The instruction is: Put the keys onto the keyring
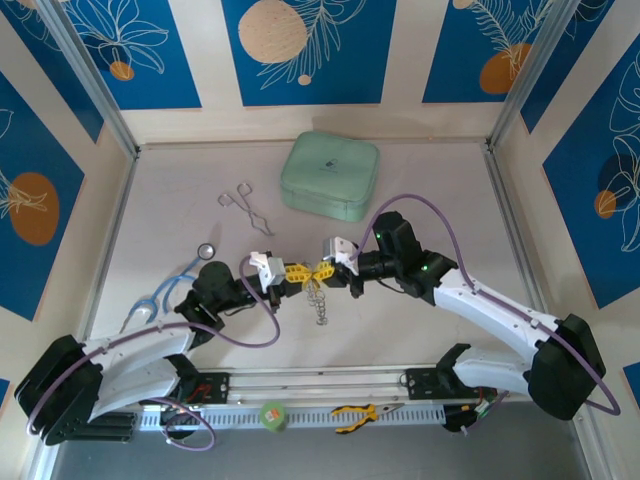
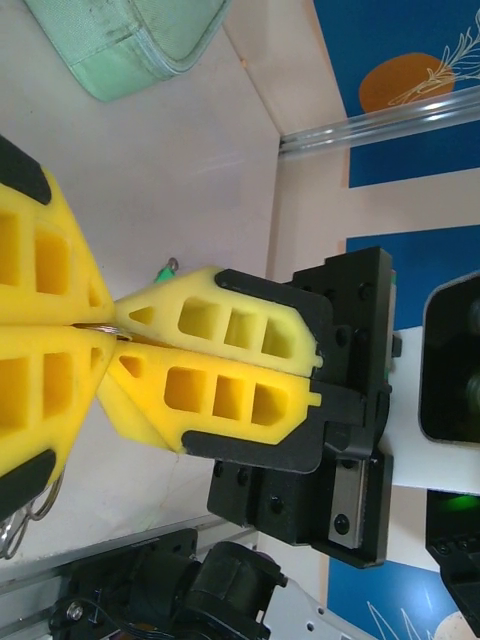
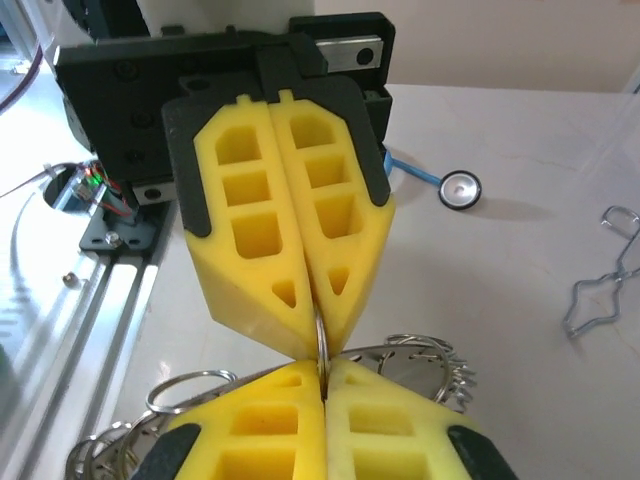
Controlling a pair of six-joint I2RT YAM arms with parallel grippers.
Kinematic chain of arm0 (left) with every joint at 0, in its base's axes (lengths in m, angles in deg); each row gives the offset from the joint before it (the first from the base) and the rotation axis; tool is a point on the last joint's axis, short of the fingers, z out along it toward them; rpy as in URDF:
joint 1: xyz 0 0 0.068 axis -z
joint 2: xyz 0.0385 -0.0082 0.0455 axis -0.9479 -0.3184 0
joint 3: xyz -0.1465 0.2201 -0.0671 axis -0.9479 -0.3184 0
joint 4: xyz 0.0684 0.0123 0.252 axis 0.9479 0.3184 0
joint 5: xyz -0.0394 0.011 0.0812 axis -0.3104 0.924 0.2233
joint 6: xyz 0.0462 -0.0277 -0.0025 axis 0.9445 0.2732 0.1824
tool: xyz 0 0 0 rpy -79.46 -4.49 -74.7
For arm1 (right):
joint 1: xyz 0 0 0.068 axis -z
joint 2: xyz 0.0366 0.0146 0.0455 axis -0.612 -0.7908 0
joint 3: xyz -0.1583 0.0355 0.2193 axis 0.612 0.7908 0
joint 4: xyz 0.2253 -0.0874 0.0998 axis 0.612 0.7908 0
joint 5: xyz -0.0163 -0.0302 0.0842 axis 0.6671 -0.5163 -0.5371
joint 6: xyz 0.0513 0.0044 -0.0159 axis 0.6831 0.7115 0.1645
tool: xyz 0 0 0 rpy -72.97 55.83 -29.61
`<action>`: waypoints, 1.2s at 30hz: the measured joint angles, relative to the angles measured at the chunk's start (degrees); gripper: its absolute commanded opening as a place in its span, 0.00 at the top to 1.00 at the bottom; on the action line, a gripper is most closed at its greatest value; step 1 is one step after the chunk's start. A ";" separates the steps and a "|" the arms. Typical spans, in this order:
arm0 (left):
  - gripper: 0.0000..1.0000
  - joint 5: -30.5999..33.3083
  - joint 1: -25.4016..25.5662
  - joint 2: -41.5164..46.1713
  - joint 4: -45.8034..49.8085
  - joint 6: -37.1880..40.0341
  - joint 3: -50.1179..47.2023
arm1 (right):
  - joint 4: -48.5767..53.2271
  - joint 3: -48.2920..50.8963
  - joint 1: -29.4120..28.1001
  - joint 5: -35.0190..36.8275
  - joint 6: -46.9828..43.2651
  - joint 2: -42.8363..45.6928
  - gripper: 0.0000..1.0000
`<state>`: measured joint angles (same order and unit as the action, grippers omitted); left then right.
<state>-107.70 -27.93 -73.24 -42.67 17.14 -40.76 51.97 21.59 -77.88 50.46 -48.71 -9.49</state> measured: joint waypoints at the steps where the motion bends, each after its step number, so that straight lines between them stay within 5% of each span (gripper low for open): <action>1: 0.92 0.02 0.00 -0.07 -0.04 -0.04 -0.04 | 0.26 -0.17 0.11 -0.26 -0.17 -0.13 1.00; 3: 0.72 0.63 0.00 0.00 0.02 0.02 -0.04 | 1.22 -0.76 0.13 -0.28 -0.39 -0.24 1.00; 6: 0.67 2.40 -0.09 2.16 3.76 1.49 0.13 | 4.28 -2.10 -0.26 0.70 -2.16 -0.24 1.00; 17: 0.76 5.27 0.02 7.34 32.98 15.28 9.49 | 20.50 -13.46 -6.05 14.93 -15.30 -3.19 1.00; 25: 0.80 4.96 0.02 5.66 36.04 17.57 10.54 | 25.99 -17.66 -9.75 21.75 -19.89 -6.25 1.00; 33: 1.00 4.57 0.13 5.62 35.52 17.25 10.54 | 27.21 -18.56 -10.64 24.09 -21.14 -6.95 1.00; 36: 1.00 4.42 0.13 5.62 35.17 17.16 10.54 | 26.69 -18.36 -9.86 23.02 -19.47 -6.82 0.70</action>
<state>-103.29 -27.79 -67.63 -7.50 34.30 -30.23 78.66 3.23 -87.73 73.48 -68.18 -16.31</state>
